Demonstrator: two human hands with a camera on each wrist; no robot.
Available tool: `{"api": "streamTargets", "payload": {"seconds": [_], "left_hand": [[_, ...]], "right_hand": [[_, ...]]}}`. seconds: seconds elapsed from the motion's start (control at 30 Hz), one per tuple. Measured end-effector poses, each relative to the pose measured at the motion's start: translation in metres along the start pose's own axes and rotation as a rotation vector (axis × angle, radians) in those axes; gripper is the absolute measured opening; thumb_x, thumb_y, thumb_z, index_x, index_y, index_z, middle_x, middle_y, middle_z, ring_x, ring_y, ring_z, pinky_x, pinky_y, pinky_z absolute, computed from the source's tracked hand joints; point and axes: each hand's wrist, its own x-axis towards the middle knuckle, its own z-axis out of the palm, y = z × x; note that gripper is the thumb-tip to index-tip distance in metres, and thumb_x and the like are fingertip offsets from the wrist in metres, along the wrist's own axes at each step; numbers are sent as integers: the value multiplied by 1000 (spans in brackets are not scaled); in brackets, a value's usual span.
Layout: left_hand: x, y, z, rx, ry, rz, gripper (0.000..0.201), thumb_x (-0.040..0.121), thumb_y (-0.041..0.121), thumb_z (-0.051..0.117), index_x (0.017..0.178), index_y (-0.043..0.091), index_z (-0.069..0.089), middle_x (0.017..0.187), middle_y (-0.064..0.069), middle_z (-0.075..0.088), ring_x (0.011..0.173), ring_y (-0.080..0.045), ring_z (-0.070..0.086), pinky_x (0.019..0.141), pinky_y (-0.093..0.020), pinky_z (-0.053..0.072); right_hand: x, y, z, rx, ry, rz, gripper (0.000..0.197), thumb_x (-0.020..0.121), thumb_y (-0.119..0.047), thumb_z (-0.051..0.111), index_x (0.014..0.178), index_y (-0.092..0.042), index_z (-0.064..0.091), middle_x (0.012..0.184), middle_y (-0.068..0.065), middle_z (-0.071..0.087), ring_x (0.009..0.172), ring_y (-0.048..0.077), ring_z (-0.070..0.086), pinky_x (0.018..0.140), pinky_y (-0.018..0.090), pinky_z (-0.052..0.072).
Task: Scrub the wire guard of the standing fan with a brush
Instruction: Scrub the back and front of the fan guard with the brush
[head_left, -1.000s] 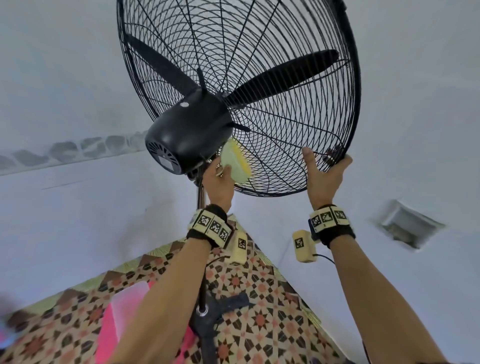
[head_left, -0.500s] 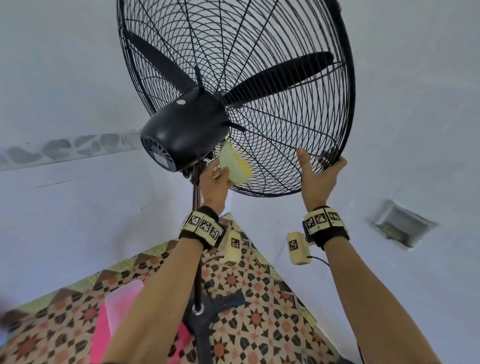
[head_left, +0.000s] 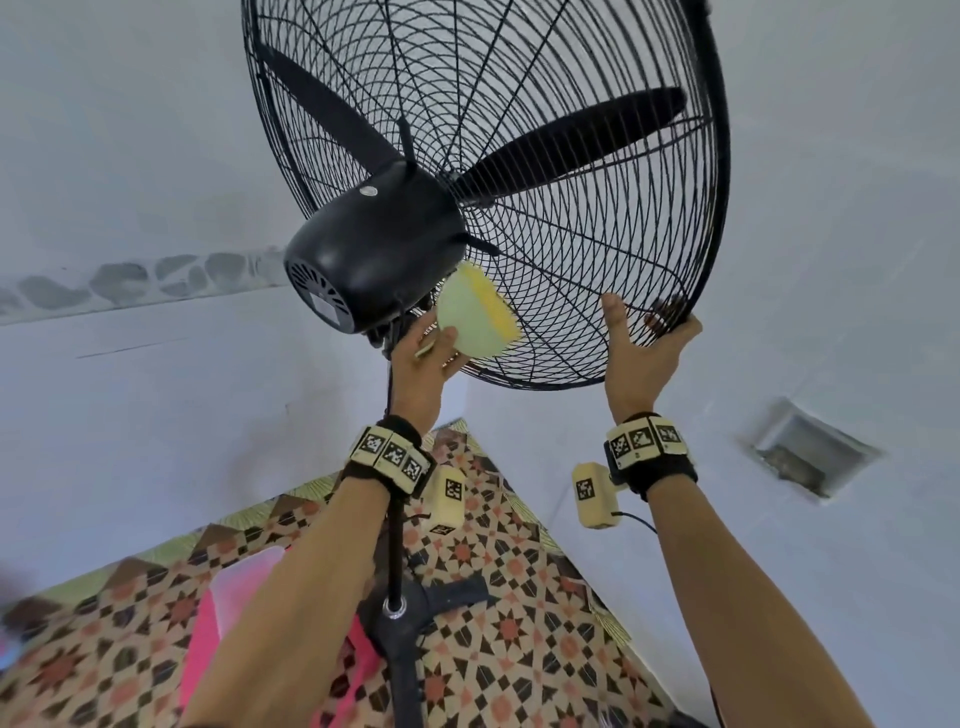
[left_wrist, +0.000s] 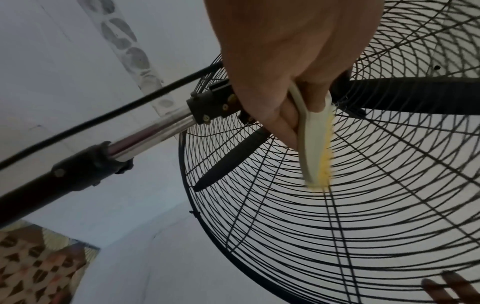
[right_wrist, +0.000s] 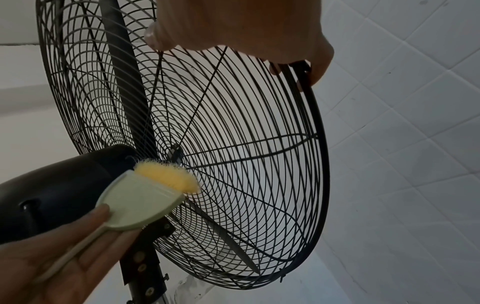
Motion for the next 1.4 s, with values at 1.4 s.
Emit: {"api": "streamTargets", "payload": {"seconds": [1.4], "left_hand": [[17, -29, -6, 155, 53, -91, 28, 101, 2, 62, 128, 7, 67, 121, -13, 72, 116, -31, 70, 80, -26, 61]], "right_hand": [[-3, 2, -9, 0, -57, -15, 88, 73, -67, 82, 132, -17, 40, 126, 0, 58, 117, 16, 58, 104, 31, 48]]}}
